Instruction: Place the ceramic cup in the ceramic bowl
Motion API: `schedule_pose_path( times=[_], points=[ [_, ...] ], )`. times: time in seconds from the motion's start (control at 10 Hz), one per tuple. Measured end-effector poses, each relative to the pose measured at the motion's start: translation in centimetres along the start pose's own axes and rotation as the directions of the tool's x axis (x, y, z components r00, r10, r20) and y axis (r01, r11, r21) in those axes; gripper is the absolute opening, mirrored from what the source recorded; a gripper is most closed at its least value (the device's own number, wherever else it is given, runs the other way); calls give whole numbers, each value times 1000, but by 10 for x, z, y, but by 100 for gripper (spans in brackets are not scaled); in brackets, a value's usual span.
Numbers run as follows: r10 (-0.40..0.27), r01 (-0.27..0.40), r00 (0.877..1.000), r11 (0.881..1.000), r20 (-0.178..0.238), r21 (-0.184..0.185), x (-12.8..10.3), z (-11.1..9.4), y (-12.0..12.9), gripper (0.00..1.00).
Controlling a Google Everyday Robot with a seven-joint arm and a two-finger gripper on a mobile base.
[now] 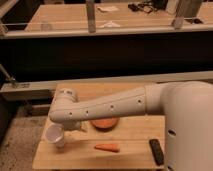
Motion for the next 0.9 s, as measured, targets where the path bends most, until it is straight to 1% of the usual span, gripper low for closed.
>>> schedule_pose_path(
  times=[0.6,0.7,0.9],
  points=[
    [-50,50,998,999,26,1,-5,8,-10,73],
    [-58,58,998,998,31,0,-6,10,-12,69],
    [-73,73,997,997,40,-1,-8,13,-15,68]
  ],
)
